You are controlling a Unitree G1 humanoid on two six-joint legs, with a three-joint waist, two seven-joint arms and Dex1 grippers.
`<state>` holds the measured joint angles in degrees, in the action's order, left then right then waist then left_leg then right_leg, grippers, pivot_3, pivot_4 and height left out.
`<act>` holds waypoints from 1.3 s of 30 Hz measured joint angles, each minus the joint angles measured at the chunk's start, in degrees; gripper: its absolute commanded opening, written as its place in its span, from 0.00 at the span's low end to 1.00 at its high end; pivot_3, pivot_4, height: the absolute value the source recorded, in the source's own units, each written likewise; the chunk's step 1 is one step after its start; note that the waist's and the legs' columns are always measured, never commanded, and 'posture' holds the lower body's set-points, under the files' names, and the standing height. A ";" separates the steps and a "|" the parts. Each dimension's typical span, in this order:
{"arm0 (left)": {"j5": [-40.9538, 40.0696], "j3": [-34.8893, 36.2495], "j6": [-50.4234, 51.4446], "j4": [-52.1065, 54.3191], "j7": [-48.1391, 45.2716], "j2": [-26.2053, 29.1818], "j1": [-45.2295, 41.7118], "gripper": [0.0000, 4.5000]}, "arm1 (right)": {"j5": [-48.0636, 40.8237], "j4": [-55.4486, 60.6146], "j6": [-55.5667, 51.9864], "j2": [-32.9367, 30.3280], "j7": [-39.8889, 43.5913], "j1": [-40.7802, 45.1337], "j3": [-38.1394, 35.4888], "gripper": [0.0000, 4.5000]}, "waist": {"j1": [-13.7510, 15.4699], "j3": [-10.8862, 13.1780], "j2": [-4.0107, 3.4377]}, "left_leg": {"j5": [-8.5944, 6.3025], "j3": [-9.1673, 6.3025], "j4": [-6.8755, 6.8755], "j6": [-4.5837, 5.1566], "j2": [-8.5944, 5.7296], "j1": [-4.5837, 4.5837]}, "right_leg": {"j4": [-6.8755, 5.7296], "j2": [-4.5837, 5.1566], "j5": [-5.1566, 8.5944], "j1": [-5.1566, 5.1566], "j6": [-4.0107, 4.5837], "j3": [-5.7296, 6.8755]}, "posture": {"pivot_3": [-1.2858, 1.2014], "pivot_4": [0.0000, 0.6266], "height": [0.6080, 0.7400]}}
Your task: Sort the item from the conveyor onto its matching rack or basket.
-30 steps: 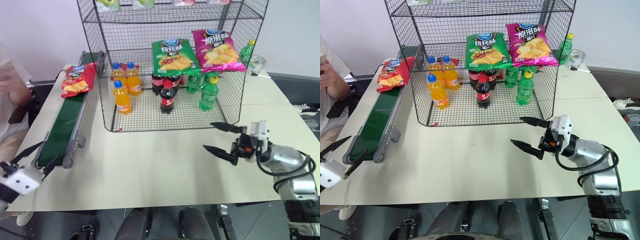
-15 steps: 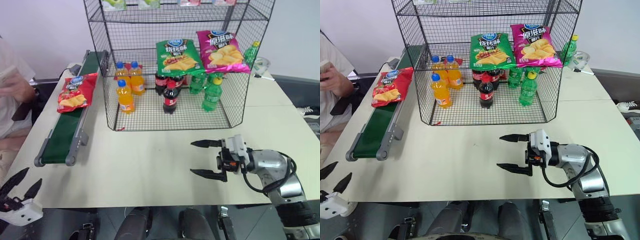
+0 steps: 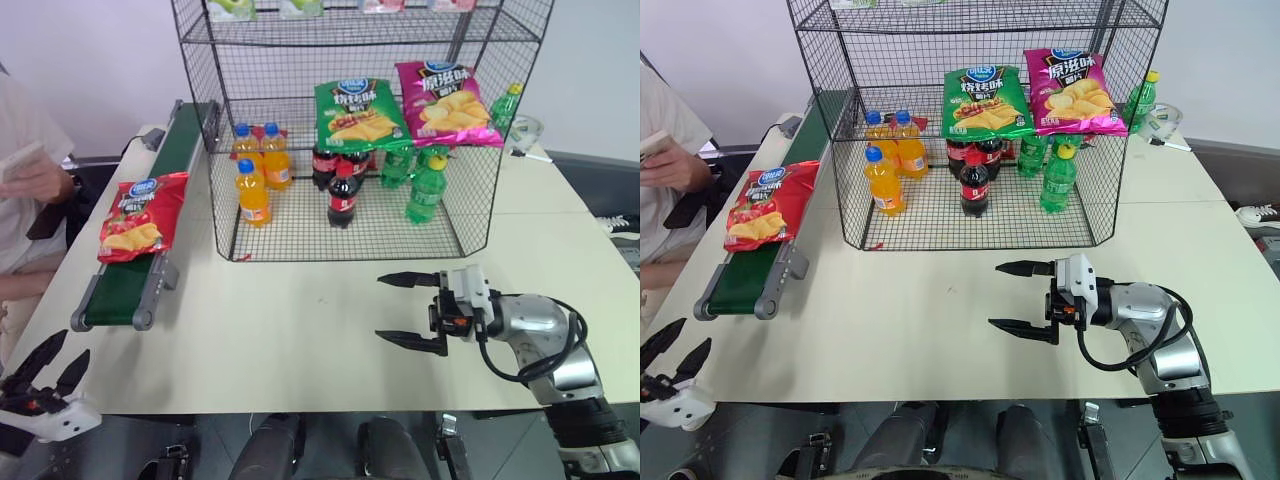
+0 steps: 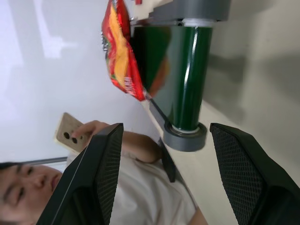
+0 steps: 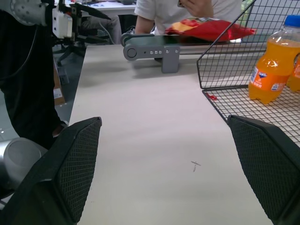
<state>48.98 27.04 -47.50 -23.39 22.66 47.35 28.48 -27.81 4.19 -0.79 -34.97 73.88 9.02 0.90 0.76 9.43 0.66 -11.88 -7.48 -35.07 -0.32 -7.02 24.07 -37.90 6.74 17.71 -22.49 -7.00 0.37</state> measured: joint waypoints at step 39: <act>-5.90 -13.47 9.73 4.36 4.07 3.13 -5.00 0.01 | 1.83 -1.58 2.28 -0.03 -2.07 -0.15 -0.04 1.00 | -0.11 -0.02 0.01 | 0.06 0.01 -0.02 0.09 -0.02 -0.11 | -0.11 0.00 -0.01 0.05 -0.01 -0.02 | 0.52 0.24 1.00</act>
<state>43.08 13.57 -37.77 -19.03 26.73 50.48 23.47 -25.98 2.62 1.49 -35.01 71.81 8.87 0.86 0.66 9.42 0.67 -11.82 -7.47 -35.09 -0.23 -7.04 23.96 -38.01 6.73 17.70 -22.44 -7.01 0.35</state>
